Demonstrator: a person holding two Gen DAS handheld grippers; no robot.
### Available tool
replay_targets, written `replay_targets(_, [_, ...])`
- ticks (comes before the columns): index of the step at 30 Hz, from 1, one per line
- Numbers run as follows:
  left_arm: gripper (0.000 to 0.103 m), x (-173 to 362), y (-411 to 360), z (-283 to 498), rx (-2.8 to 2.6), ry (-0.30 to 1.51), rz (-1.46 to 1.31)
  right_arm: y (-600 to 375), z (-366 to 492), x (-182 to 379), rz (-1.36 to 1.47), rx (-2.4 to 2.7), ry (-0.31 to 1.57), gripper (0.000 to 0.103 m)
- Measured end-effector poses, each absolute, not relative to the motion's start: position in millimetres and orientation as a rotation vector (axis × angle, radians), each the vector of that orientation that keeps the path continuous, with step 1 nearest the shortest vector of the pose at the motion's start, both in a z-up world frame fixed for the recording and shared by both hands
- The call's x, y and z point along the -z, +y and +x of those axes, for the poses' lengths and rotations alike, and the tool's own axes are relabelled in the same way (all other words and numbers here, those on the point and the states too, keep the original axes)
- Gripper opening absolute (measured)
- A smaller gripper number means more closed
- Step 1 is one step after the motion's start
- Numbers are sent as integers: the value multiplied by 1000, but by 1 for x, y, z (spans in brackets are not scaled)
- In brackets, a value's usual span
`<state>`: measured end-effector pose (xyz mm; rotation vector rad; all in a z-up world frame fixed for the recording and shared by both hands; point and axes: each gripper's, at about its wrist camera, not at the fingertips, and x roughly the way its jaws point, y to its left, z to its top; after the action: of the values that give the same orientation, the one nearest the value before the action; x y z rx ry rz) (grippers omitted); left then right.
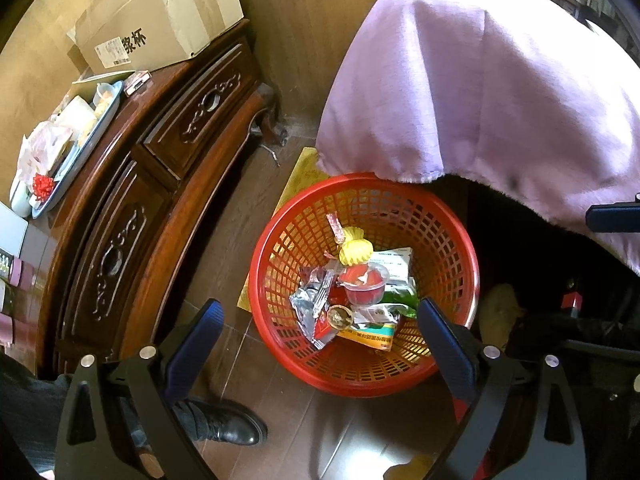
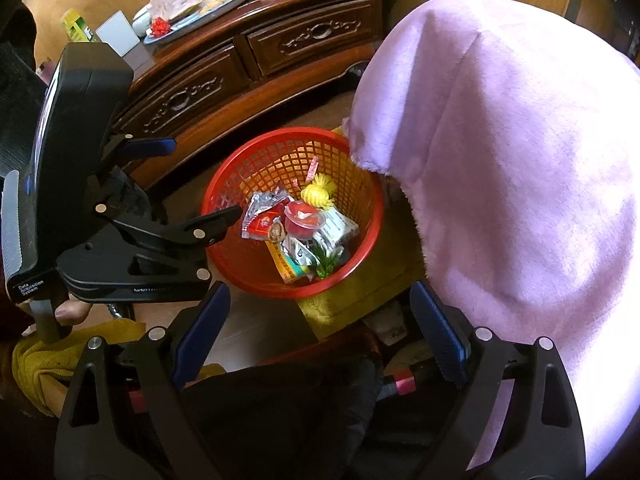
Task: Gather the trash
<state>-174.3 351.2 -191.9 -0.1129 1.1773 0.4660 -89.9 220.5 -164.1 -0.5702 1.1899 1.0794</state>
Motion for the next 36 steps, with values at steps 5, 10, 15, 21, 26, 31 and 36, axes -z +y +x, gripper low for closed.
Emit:
replay_targets(5, [95, 193, 352, -174, -468, 1183, -128, 221, -90, 165, -572, -1076, 1193, 88])
replay_targets(10, [95, 194, 354, -174, -464, 1185, -151, 221, -90, 165, -572, -1076, 1195, 88])
replay_targets(15, [95, 194, 353, -174, -471, 1181, -146, 221, -90, 165, -572, -1075, 1196, 88])
replay_targets(21, [95, 194, 357, -176, -479, 1180, -168, 221, -90, 165, -571, -1075, 1199, 88])
replay_targets(26, [95, 194, 359, -177, -487, 1178, -171, 221, -90, 165, -572, -1075, 1201, 88])
replay_targets(31, [95, 193, 357, -176, -485, 1175, -164, 221, -90, 165, -572, -1074, 1202, 88])
replay_targets(36, [95, 193, 358, -176, -486, 1176, -171, 221, -90, 165, -573, -1073, 1201, 88])
